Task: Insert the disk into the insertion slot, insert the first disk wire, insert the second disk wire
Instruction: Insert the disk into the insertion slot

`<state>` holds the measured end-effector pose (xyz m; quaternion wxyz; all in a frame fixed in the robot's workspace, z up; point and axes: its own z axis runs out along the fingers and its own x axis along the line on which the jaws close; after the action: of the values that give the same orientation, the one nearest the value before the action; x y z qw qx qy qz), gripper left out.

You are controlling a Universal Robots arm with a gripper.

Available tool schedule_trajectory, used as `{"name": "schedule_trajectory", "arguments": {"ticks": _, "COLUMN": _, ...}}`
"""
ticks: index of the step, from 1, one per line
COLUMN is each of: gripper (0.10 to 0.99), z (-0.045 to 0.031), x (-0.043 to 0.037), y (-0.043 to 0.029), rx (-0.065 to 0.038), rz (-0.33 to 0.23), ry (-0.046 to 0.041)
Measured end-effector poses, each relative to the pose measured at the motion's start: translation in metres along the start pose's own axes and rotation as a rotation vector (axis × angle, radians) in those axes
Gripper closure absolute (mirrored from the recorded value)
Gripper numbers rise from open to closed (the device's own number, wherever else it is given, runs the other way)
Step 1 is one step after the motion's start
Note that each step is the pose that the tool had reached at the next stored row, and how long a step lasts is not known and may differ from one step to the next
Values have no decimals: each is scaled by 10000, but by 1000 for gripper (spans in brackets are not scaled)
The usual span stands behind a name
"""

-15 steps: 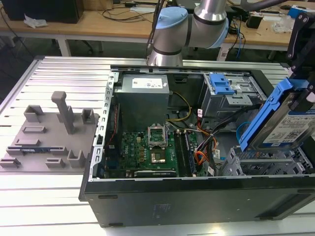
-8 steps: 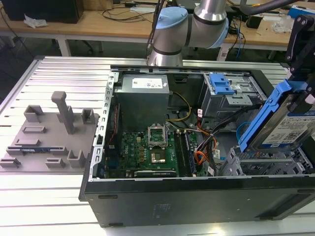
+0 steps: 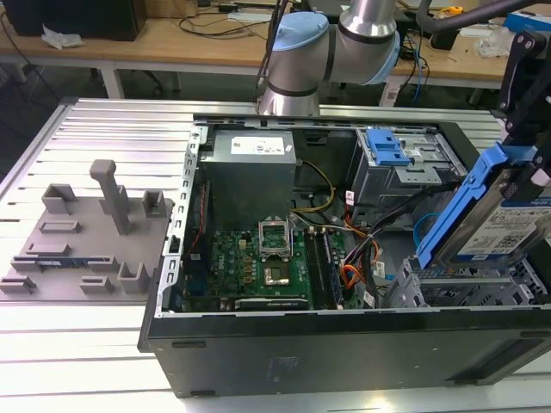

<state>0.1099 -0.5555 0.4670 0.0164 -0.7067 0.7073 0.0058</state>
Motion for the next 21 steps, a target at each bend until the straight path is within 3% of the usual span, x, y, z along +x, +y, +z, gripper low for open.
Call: {"name": "schedule_trajectory", "arguments": {"ticks": 21, "gripper": 722, "z": 138, "x": -19, "y": 2, "rx": 7, "rz": 218, "ry": 116}}
